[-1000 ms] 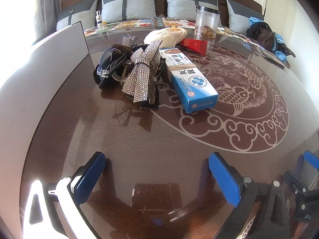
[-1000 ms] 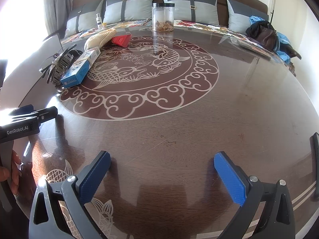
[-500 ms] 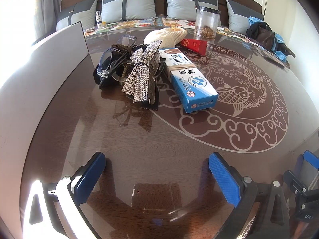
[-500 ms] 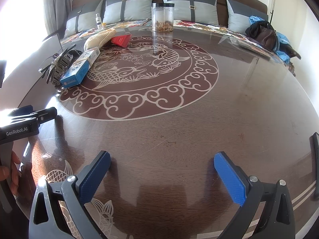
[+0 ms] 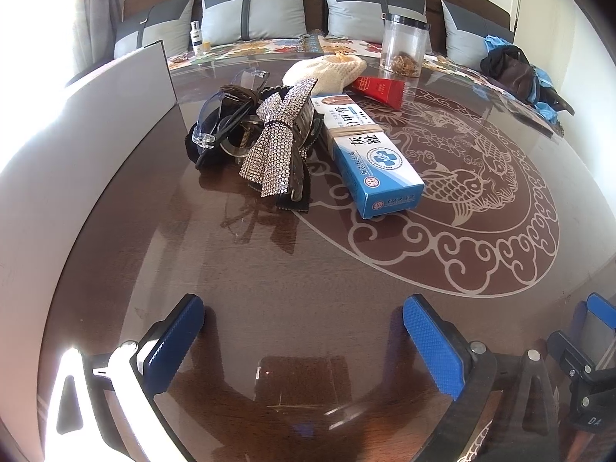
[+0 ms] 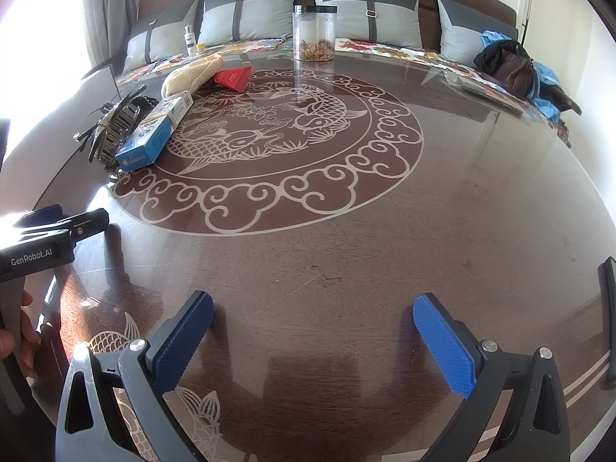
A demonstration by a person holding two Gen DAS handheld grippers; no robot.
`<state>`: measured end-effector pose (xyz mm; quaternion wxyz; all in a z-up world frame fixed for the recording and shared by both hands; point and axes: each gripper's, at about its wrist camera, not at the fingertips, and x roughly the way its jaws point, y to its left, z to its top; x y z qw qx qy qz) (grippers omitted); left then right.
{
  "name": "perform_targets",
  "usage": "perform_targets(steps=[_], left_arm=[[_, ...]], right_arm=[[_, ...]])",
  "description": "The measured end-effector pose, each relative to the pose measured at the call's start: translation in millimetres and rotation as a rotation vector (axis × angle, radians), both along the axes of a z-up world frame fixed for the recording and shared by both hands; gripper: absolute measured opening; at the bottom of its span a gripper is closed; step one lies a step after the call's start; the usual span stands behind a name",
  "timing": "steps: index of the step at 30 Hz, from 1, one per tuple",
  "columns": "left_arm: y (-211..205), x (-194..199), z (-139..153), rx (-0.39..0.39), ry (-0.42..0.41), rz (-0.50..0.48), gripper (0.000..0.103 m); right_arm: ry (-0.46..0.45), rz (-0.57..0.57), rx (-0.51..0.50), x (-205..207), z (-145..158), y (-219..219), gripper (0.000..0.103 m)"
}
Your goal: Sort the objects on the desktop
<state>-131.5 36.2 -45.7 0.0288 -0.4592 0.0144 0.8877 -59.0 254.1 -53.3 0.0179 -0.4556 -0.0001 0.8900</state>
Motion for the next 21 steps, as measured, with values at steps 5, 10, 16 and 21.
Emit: perform_targets(steps=[5,10,16,21], left_arm=[[-0.3,0.3,-0.1,0.003,0.004,0.002,0.103],[-1.3,0.2,-0.1,0.006,0.003,-0.006,0.103],[-1.8,0.9,0.2,0.006,0.004,-0.007,0.103],[-1.6,0.8,0.0,0.006,0.003,-0.007,0.103]], right_arm=[[0.001,0.005,-0.003,0.1,0.1,0.7,0.103],[0.001,0.004,-0.002,-0.3,-0.1,0.4,0.103],[0.0,0.004,-0.003,-1.1,-0.4,0.1,0.103],[-0.001,0.004,-0.002,-1.9,-0.3,0.1,0.103]])
